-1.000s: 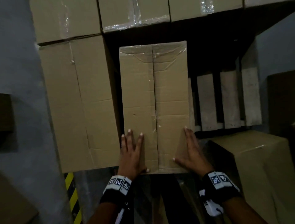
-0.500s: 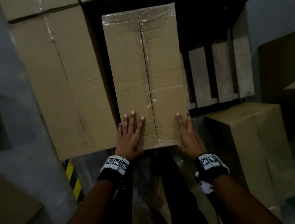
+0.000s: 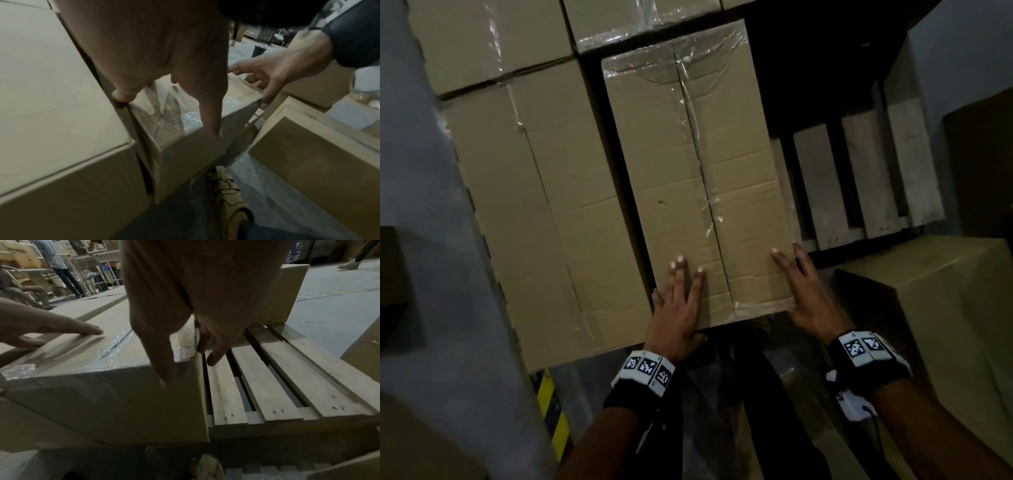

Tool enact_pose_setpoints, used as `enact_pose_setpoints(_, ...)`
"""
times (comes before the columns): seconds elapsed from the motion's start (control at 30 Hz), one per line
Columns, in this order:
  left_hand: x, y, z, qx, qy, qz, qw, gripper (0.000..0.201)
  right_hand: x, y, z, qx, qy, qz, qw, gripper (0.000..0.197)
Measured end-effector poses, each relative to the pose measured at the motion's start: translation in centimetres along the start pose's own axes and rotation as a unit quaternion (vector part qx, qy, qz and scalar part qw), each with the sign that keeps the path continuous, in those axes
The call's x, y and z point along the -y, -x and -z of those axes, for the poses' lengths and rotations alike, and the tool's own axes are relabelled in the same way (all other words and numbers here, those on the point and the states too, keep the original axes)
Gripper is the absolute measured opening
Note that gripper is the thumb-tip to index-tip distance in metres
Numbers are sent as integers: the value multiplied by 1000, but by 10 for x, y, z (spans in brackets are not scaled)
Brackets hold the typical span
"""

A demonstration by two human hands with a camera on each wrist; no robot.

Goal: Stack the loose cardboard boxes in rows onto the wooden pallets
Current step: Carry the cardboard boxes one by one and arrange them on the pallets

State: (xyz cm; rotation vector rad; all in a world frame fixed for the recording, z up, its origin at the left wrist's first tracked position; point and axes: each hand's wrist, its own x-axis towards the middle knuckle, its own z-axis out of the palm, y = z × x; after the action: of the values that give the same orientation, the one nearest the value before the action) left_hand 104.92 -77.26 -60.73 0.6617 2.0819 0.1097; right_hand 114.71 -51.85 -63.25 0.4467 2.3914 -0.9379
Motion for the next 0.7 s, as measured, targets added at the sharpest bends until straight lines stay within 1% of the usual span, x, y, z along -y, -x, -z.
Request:
enact_pose_setpoints(0.1, -1, 3, -1, -6, 46, 3, 999, 123, -2, -1, 1, -2, 3, 13, 1000, 120)
enact_pose_setpoints(0.2, 3, 3, -3, -3, 41, -1, 999, 125, -4, -1, 3, -3, -4, 27, 1000, 120)
enact_pose_setpoints(0.27, 6, 1, -3, -6, 22, -4, 1000, 127, -2, -2, 5, -5, -3, 29, 1000, 119)
enact_pose_setpoints(0.4, 12, -3, -2, -20, -27, 1, 999, 121, 7, -8, 8, -3, -38, 36, 999, 114)
enact_pose_setpoints(0.53, 14, -5, -2, -48, -106, -1, 993, 120, 5, -8, 8, -6, -41, 46, 998, 116)
enact_pose_setpoints(0.63, 19, -6, -1, -56, -135, 3, 989, 122, 8, -6, 10, -6, -72, 55, 996, 108)
enact_pose_setpoints(0.7, 25, -6, 0, -63, -132, 5, 989, 123, 14, -6, 11, -6, -85, 61, 995, 101)
